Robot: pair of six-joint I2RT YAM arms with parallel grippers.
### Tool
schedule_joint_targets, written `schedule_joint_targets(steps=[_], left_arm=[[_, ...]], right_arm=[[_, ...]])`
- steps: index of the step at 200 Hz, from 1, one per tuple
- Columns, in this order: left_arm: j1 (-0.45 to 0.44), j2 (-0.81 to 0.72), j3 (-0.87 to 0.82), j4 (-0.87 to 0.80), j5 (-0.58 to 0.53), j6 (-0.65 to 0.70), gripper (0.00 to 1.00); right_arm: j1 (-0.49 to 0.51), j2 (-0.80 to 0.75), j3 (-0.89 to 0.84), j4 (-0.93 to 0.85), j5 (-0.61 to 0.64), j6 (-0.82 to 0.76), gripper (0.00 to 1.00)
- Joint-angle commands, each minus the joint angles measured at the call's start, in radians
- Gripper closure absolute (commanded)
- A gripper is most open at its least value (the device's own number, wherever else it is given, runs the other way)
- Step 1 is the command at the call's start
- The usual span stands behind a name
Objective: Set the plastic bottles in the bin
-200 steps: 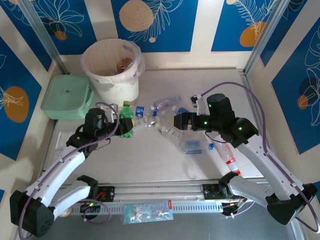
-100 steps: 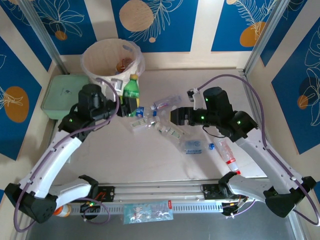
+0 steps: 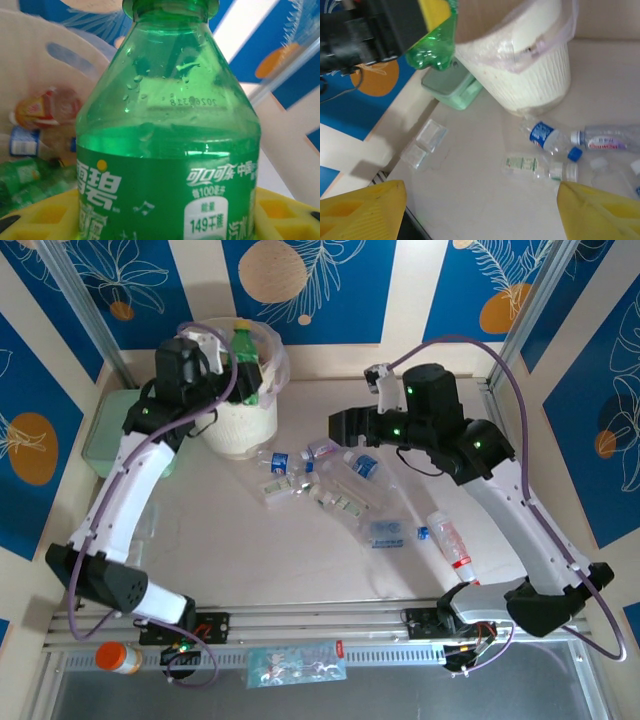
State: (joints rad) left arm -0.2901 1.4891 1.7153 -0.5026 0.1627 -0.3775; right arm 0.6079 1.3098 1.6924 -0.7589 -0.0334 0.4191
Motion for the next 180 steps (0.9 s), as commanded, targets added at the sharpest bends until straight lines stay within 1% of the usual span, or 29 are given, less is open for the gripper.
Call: schedule_joint_targets(steps=[1,36,65,86,113,151,161,166,180], left_arm=[[0.062,0.068,0.114,-0.016,-0.023,-0.029,0.65],[0.121,0.205,0.225,-0.002,-0.033,-0.058,0.65],[0.15,0.35,0.369,-0.049,-0.026,-0.037,0.63],[0.168,0.443,0.442,-0.058,0.015,-0.044,0.61],[0.182,0.519,0.469,-0.034,0.066,-0.086,0.6],[0.189,0.584,0.467,-0.043,0.065,-0.106,0.6],[0.189,0.595,0.459,-0.047,0.069,-0.115,0.57],[0.189,0.599,0.451,-0.048,0.066,-0.12,0.54],[0.189,0.602,0.424,-0.042,0.056,-0.132,0.42]], right_arm=[[0.001,0.026,0.077,-0.041,-0.021,-0.033,0.21],[0.0,0.058,0.137,-0.043,-0.081,0.009,0.21],[0.01,0.068,0.17,-0.082,-0.072,0.007,0.21],[0.012,0.042,0.138,-0.097,-0.062,0.008,0.21],[0.012,-0.001,0.082,-0.118,-0.033,0.003,0.21],[0.009,-0.074,-0.013,-0.131,0.028,-0.005,0.2],[0.006,-0.091,-0.035,-0.129,0.037,-0.005,0.2],[0.004,-0.098,-0.047,-0.131,0.041,-0.005,0.2],[0.0,-0.115,-0.069,-0.132,0.052,-0.003,0.2]])
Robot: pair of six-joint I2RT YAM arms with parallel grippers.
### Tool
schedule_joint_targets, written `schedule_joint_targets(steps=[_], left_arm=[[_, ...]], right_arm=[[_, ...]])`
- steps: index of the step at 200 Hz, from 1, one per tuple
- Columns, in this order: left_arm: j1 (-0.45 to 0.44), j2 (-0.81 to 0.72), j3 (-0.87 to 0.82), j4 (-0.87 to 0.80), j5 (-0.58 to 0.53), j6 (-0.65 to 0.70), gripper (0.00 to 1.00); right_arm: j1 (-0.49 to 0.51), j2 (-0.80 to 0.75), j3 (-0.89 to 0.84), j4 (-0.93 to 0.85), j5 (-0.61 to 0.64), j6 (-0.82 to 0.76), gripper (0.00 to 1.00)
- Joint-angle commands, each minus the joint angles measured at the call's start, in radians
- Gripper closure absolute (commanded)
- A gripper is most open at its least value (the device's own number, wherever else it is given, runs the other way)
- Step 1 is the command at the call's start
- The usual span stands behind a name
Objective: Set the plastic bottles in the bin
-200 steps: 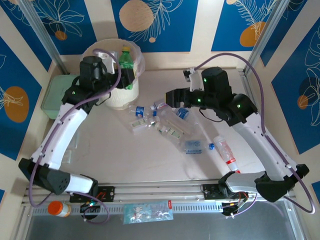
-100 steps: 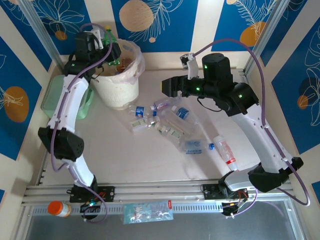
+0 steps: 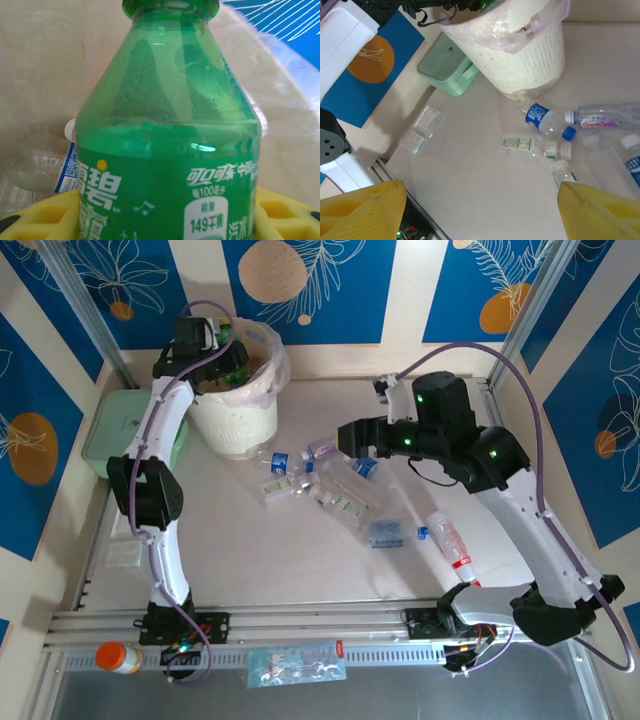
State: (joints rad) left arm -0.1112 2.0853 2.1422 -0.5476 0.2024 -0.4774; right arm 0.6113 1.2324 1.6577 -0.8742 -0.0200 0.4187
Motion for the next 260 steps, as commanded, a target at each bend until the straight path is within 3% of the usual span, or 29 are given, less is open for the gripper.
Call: schedule_joint_targets(steps=[1,44,111,156,211,260], left_arm=[[0.01,0.005,-0.006,0.004,0.016,-0.034,0.41],[0.01,-0.009,-0.061,0.028,-0.006,-0.065,0.2],[0.011,-0.081,-0.05,0.03,-0.005,-0.075,0.12],[0.01,-0.198,-0.061,0.021,0.015,-0.069,0.12],[-0.038,-0.513,-0.365,0.131,0.023,-0.097,0.16],[-0.142,-0.821,-0.65,0.161,-0.014,-0.078,0.18]], right_arm=[[-0.004,-0.039,-0.036,-0.017,0.04,-0.002,0.2],[-0.028,-0.071,-0.049,-0.025,0.042,-0.001,0.2],[-0.039,-0.105,-0.061,-0.033,0.034,0.014,0.2],[-0.039,-0.147,-0.087,-0.04,0.053,0.017,0.2],[-0.039,-0.204,-0.183,-0.018,0.061,0.053,0.2],[-0.036,-0.234,-0.307,-0.025,0.062,0.114,0.2]])
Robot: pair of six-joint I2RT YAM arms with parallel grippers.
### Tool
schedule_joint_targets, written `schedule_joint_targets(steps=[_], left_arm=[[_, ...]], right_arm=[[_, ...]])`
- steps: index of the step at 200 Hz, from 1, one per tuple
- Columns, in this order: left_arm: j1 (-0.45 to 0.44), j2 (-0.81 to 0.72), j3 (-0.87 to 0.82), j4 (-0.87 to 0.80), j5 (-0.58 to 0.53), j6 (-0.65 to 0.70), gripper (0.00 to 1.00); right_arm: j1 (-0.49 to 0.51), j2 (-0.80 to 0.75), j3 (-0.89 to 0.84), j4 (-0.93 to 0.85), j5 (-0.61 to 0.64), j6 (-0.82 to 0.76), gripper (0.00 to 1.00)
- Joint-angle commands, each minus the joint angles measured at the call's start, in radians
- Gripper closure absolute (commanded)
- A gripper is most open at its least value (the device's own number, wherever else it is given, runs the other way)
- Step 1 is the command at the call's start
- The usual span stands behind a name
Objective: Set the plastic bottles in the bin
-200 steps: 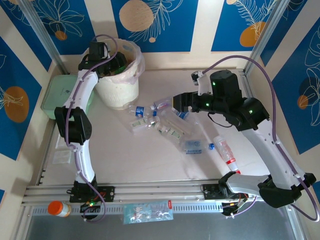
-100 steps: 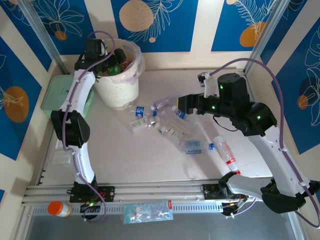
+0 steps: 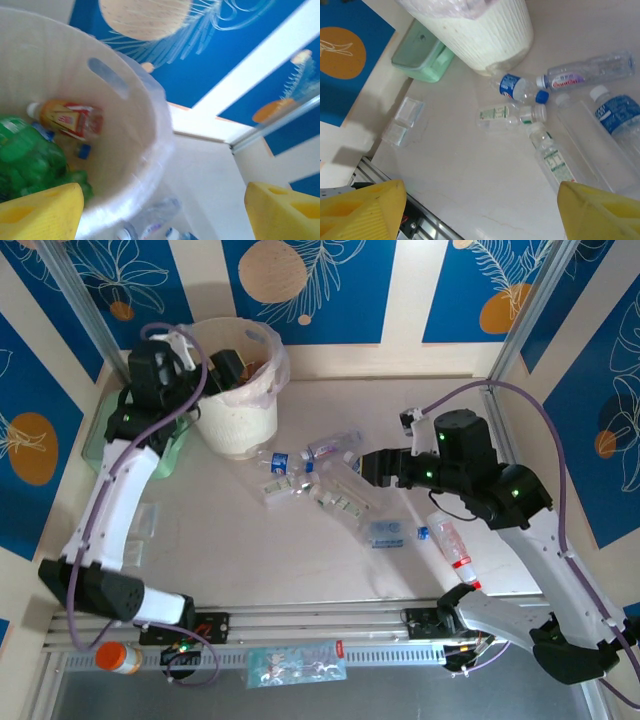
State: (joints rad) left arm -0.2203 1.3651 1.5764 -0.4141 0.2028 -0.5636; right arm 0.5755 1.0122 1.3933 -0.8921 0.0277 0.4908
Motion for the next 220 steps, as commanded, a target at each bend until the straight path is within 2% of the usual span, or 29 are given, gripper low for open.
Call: schedule_joint_targets(steps=[1,23,55,82,101,112,139,160,177,191,220], left_arm=[[-0.034,-0.107,-0.089,0.027,-0.014,0.008,0.18],[-0.071,-0.22,-0.203,0.046,0.027,-0.015,0.18],[-0.172,-0.339,-0.372,0.063,0.088,-0.039,0.2],[-0.22,-0.421,-0.51,0.017,0.1,-0.019,0.2],[-0.223,-0.491,-0.6,-0.002,0.078,-0.008,0.2],[-0.223,-0.526,-0.641,-0.009,0.068,0.0,0.2],[-0.23,-0.579,-0.734,-0.007,0.075,0.01,0.2],[-0.234,-0.596,-0.762,-0.034,0.055,0.054,0.2],[-0.235,-0.604,-0.772,-0.046,0.048,0.1,0.2],[-0.235,-0.604,-0.778,-0.047,0.05,0.123,0.19],[-0.235,-0.591,-0.79,-0.037,0.069,0.128,0.19]], right_arm=[[0.0,-0.014,-0.045,-0.008,0.015,0.044,0.21],[-0.002,-0.014,-0.081,-0.036,0.079,0.098,0.21],[-0.028,-0.008,-0.136,-0.108,0.215,0.214,0.21],[-0.105,-0.016,-0.238,-0.204,0.257,0.471,0.21],[-0.183,-0.031,-0.316,-0.302,0.25,0.698,0.3],[-0.223,-0.046,-0.356,-0.331,0.236,0.77,0.33],[-0.277,-0.07,-0.427,-0.36,0.278,0.887,0.34],[-0.359,-0.063,-0.455,-0.341,0.273,0.881,0.34],[-0.421,-0.049,-0.476,-0.253,0.286,0.774,0.3],[-0.46,-0.02,-0.491,-0.148,0.284,0.614,0.24],[-0.479,0.085,-0.46,-0.14,0.393,0.468,0.14]])
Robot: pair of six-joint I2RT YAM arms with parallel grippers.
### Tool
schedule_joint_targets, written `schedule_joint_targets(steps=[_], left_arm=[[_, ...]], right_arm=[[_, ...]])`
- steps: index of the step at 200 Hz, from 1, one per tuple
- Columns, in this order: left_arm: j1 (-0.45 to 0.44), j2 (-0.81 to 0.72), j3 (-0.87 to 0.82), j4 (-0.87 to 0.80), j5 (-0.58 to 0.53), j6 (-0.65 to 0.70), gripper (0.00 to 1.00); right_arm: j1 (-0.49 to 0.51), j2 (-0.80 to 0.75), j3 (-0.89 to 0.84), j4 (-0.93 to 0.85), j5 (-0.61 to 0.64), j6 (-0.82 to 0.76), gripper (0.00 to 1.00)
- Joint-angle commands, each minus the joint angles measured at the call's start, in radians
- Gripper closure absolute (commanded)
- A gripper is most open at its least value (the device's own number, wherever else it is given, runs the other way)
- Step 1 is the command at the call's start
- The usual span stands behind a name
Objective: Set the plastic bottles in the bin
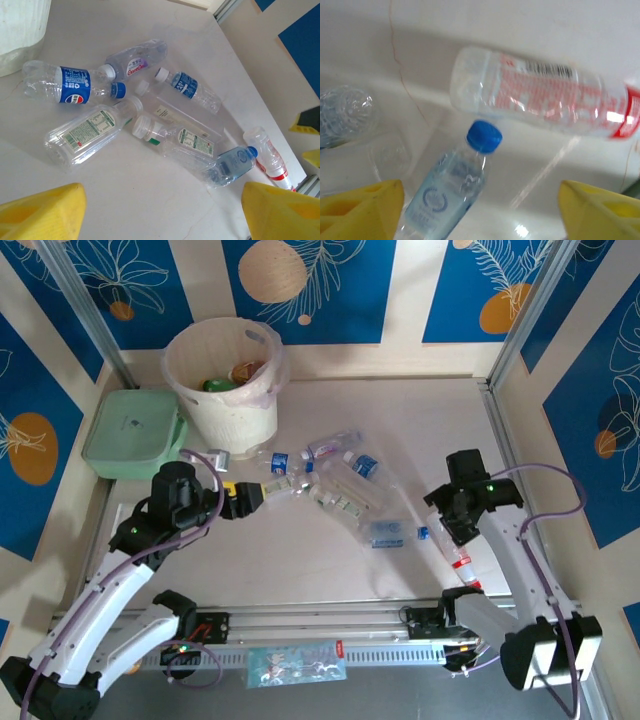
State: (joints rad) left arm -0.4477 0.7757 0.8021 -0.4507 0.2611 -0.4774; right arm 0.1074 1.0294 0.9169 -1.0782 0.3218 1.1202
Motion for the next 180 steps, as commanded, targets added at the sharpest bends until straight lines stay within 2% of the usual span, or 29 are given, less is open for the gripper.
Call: schedule_joint_targets(steps=[1,27,40,65,98,123,145,180], left_arm=[[-0.008,-0.001,-0.016,0.0,0.012,0.041,0.19],[-0.008,-0.003,-0.014,0.005,0.027,0.039,0.18],[-0.008,-0.004,-0.007,-0.003,0.02,0.048,0.18],[-0.014,-0.002,-0.001,-0.007,0.013,0.062,0.18],[-0.036,0.005,0.011,-0.016,-0.008,0.078,0.18],[-0.055,0.012,0.013,-0.021,-0.015,0.083,0.18],[-0.068,0.013,0.014,-0.025,-0.022,0.086,0.18],[-0.081,0.011,0.014,-0.028,-0.028,0.089,0.18]], right_arm=[[-0.011,0.072,0.018,0.044,0.102,-0.163,0.14],[-0.021,0.157,0.05,-0.009,0.126,-0.169,0.09],[-0.045,0.188,0.072,-0.11,0.119,-0.007,0.09],[-0.108,0.21,0.085,-0.171,-0.032,0.159,0.13],[-0.193,0.164,0.018,-0.109,-0.189,0.342,0.16],[-0.266,0.16,-0.025,-0.056,-0.275,0.427,0.1],[-0.293,0.158,-0.039,-0.037,-0.304,0.496,0.0],[-0.284,0.178,-0.066,-0.009,-0.323,0.585,0.01]])
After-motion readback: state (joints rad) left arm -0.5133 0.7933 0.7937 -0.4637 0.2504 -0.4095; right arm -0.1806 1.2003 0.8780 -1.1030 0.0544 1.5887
